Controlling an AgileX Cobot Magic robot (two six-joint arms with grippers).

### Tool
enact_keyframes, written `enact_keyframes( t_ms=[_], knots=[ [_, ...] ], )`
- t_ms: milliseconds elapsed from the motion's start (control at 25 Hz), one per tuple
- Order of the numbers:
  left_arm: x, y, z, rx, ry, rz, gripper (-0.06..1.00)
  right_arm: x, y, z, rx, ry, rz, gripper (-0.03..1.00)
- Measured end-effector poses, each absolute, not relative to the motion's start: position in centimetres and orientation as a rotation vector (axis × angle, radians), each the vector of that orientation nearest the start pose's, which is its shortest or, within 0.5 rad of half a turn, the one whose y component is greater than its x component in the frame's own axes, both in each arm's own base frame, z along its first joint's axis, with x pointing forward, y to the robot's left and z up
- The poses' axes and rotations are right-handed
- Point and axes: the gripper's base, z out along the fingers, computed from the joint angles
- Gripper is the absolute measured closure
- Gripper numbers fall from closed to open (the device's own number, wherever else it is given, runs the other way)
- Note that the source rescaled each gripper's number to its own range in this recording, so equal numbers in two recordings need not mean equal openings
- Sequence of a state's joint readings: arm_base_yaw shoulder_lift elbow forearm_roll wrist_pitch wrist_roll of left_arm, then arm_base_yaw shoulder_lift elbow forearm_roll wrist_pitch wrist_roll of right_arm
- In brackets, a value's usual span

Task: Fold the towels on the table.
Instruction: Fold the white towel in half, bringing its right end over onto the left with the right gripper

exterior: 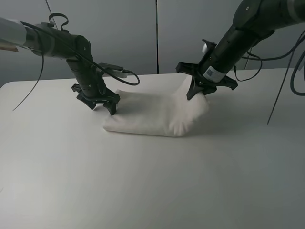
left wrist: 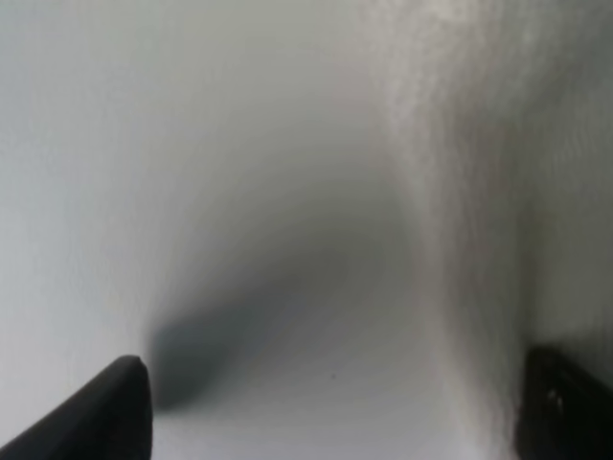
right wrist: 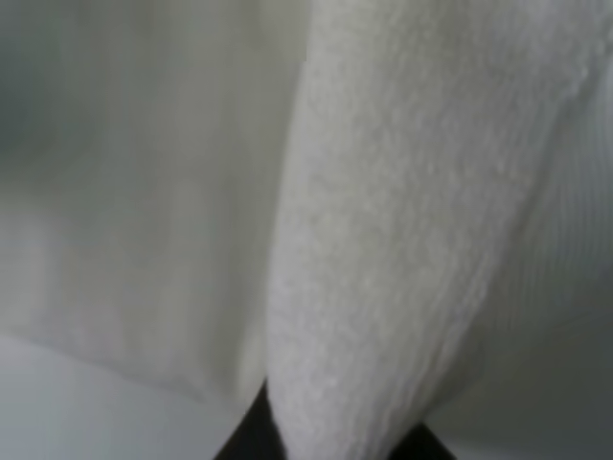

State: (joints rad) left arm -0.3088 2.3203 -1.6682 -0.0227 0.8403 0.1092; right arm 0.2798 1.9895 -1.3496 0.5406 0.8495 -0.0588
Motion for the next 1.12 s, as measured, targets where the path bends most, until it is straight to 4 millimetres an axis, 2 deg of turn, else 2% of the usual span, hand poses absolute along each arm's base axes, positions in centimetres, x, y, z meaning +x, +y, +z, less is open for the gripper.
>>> enact_keyframes(
  t_ms=[200,600,800,1120],
  knots=[
    [43.7,-14.1,9.8,0.598,2.918,-0.052,-0.04,37.2,15.7,17.7,0.006,2.869,0.857,0.96],
    [43.7,-14.1,9.8,0.595,2.918,-0.052,-0.04,36.3,20.2,18.0,-0.095,2.763,0.854,0.96],
    [43.7,-14.1,9.8,0.595,2.918,-0.052,-0.04,36.0,21.6,18.2,-0.073,2.720,0.890,0.96],
    [43.7,-14.1,9.8,0.595,2.918,-0.052,-0.04,36.0,23.6,15.4,-0.015,2.729,1.040,0.96]
  ],
)
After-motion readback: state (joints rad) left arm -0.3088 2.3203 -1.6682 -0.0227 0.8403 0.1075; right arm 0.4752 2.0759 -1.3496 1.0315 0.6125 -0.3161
